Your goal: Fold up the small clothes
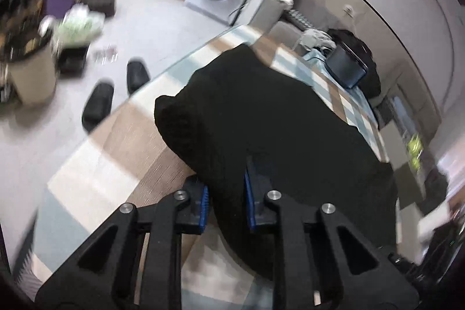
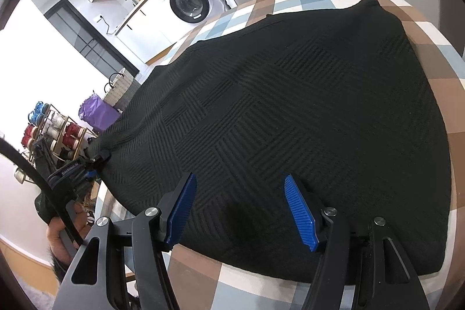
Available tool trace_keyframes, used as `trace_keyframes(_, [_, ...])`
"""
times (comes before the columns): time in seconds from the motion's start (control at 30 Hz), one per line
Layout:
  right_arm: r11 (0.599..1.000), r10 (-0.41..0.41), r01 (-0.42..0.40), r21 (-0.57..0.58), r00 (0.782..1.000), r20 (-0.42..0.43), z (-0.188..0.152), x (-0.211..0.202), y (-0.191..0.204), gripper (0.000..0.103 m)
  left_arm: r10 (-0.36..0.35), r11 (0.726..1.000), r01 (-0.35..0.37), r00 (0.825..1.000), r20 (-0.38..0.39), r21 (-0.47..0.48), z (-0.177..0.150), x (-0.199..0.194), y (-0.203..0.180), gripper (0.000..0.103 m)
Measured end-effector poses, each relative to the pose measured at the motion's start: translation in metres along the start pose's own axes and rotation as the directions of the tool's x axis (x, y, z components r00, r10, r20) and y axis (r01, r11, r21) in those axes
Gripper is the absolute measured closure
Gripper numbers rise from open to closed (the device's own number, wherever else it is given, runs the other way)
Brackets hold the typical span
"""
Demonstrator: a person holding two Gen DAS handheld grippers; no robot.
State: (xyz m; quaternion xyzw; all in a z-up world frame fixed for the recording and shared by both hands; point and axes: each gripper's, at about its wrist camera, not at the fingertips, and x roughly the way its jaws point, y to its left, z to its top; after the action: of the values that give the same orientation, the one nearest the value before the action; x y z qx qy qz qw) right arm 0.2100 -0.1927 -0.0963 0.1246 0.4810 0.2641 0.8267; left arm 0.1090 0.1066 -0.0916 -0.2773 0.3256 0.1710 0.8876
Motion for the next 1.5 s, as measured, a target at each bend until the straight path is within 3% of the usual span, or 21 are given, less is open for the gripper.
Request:
trace_keyframes(0.13, [1.000,0.000,0.000,0.010,1.000,0.024,-0.001,-0.009,-0.002,0.038,-0.043,0.969,0.021,0.996,0.084,0.247,0.009,-0.013,-0.065,0.087])
trace_keyframes(0.23, [1.000,-0.005,0.004,0.026,0.999,0.045,-0.001,-0.017,-0.007,0.038,-0.160,0.890,0.103,0.983,0.092,0.444,0.003,-0.024,-0.125,0.087])
trace_keyframes(0.27, [0.999,-0.015,0.012,0.039,0.998,0.058,-0.001,-0.022,-0.011,0.038,-0.211,0.846,0.147,0.975,0.069,0.513,-0.006,-0.027,-0.147,0.087])
trace_keyframes(0.33, [0.998,-0.026,0.021,0.064,0.997,0.078,-0.002,-0.031,-0.018,0.038,-0.287,0.741,0.238,0.958,-0.025,0.628,-0.032,-0.025,-0.183,0.087])
trace_keyframes(0.4, [0.995,-0.050,0.041,0.089,0.994,0.099,-0.003,-0.040,-0.027,0.037,-0.322,0.654,0.324,0.937,-0.136,0.684,-0.056,-0.017,-0.204,0.086])
trace_keyframes(0.47, [0.992,-0.071,0.059,0.110,0.992,0.109,-0.005,-0.046,-0.034,0.036,-0.341,0.601,0.444,0.894,-0.289,0.665,-0.077,-0.003,-0.213,0.084])
trace_keyframes(0.53, [0.988,-0.093,0.077,0.136,0.989,0.115,-0.006,-0.052,-0.044,0.036,-0.352,0.587,0.511,0.860,-0.371,0.628,-0.085,0.004,-0.210,0.081])
trace_keyframes(0.63, [0.983,-0.114,0.094,0.160,0.986,0.123,-0.007,-0.062,-0.054,0.036,-0.389,0.599,0.562,0.827,-0.406,0.570,-0.077,0.002,-0.198,0.059])
trace_keyframes(0.7, [0.982,-0.099,0.076,0.174,0.987,0.129,-0.006,-0.067,-0.059,0.036,-0.414,0.624,0.566,0.825,-0.386,0.539,-0.067,-0.003,-0.188,0.041])
trace_keyframes(0.73, [0.982,-0.089,0.065,0.179,0.987,0.132,-0.005,-0.069,-0.060,0.036,-0.426,0.636,0.567,0.824,-0.374,0.523,-0.063,-0.005,-0.183,0.040])
trace_keyframes(0.8, [0.982,-0.049,0.022,0.189,0.989,0.139,-0.001,-0.072,-0.062,0.036,-0.433,0.673,0.551,0.834,-0.341,0.493,-0.049,-0.007,-0.177,0.038])
trace_keyframes(0.87, [0.981,-0.002,-0.025,0.190,0.990,0.138,0.004,-0.071,-0.060,0.036,-0.404,0.730,0.502,0.864,-0.300,0.464,-0.037,-0.009,-0.164,0.036])
trace_keyframes(0.97, [0.975,0.086,-0.106,0.194,0.990,0.109,0.009,-0.058,-0.052,0.036,-0.359,0.804,0.441,0.895,-0.266,0.399,-0.016,-0.006,-0.131,0.036])
trace_keyframes(1.1, [0.976,0.121,-0.129,0.177,0.991,0.055,0.008,-0.032,-0.042,0.037,-0.294,0.861,0.371,0.922,-0.254,0.349,-0.004,0.009,-0.099,0.036])
trace_keyframes(1.17, [0.978,0.112,-0.116,0.175,0.993,0.034,0.013,-0.018,-0.041,0.041,-0.263,0.879,0.341,0.930,-0.259,0.333,-0.001,0.016,-0.085,0.036])
trace_keyframes(1.23, [0.982,0.097,-0.098,0.160,0.995,0.016,0.020,-0.001,-0.040,0.054,-0.248,0.889,0.329,0.931,-0.269,0.319,-0.003,0.024,-0.078,0.035])
trace_keyframes(1.3, [0.988,0.069,-0.070,0.136,0.998,0.013,0.028,0.012,-0.036,0.092,-0.236,0.897,0.318,0.932,-0.276,0.308,-0.003,0.029,-0.069,0.036])
trace_keyframes(1.33, [0.991,0.064,-0.065,0.121,0.998,0.011,0.032,0.014,-0.032,0.098,-0.234,0.897,0.317,0.931,-0.279,0.307,-0.009,0.032,-0.074,0.036])
trace_keyframes(1.4, [0.991,0.108,-0.114,0.070,0.990,0.085,0.037,0.001,-0.021,0.099,-0.227,0.899,0.311,0.933,-0.279,0.310,-0.011,0.037,-0.077,0.036])
trace_keyframes(1.43, [0.995,0.088,-0.093,0.039,0.988,0.124,0.039,-0.008,-0.014,0.099,-0.226,0.897,0.311,0.933,-0.279,0.313,-0.014,0.036,-0.082,0.036])
trace_keyframes(1.5, [0.998,0.018,-0.025,0.054,0.993,0.119,0.041,-0.011,-0.017,0.098,-0.229,0.892,0.320,0.929,-0.292,0.320,-0.018,0.042,-0.085,0.035])
